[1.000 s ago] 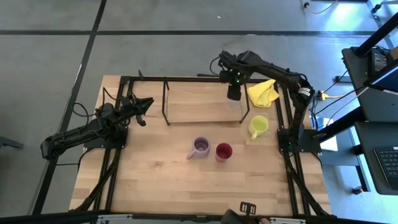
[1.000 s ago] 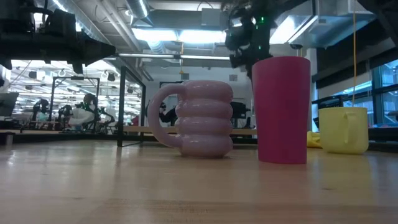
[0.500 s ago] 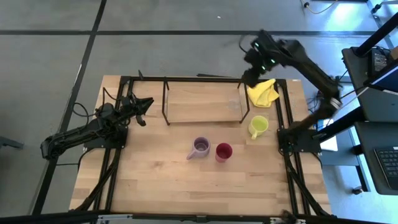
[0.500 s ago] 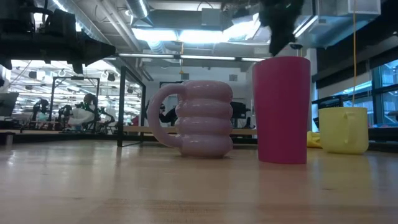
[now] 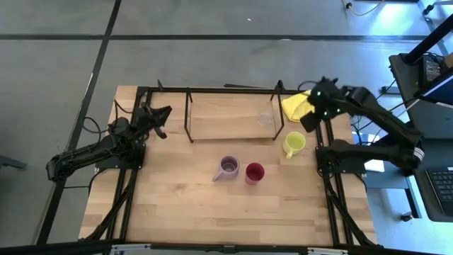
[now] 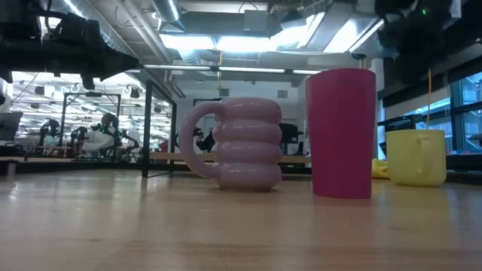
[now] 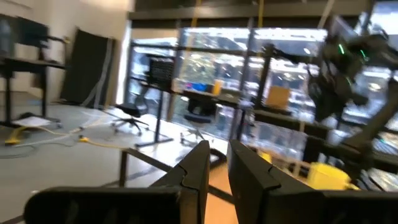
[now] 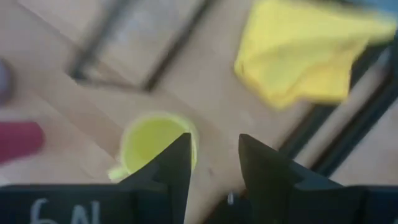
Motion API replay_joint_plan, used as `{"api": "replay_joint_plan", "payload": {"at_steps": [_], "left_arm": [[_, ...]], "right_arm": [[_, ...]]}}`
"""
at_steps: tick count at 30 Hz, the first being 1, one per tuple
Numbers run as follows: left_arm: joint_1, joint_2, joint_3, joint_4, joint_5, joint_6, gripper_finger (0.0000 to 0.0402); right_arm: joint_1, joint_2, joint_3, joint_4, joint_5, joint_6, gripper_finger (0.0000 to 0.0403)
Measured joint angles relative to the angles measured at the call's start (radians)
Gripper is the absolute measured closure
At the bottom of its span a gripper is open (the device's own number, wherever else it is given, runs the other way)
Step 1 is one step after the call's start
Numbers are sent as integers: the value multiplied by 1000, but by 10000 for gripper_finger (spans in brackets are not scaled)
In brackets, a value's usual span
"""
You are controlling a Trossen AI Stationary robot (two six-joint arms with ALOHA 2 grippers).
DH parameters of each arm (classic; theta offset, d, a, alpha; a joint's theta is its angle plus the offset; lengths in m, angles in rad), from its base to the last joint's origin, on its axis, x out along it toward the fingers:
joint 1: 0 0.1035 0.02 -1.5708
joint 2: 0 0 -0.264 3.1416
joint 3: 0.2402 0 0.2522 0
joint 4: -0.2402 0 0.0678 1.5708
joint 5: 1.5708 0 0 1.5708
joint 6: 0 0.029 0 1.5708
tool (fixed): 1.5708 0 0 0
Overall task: Stack small to large cups/mugs on shelf
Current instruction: Put the yellow cup on the shelf
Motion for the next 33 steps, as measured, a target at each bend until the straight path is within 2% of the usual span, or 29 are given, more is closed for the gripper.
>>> {"api": "replay_joint_plan", "payload": {"at_steps": [3, 10, 20, 27, 33], "left_arm": [[0, 0, 0, 34, -41, 0, 350], [0, 0, 0, 47, -61, -7, 350], [0, 0, 0, 49, -61, -9, 350], [0, 0, 0, 49, -61, -9, 350], [0, 0, 0, 49, -61, -8, 350]], "right_arm": [[0, -24, -105, -20, -3, 33, 267], [1, -29, -277, 60, -135, 82, 267], [1, -28, -369, 198, -168, 91, 267], [1, -28, -427, 229, -163, 91, 267], [1, -28, -468, 328, -162, 97, 268]]}}
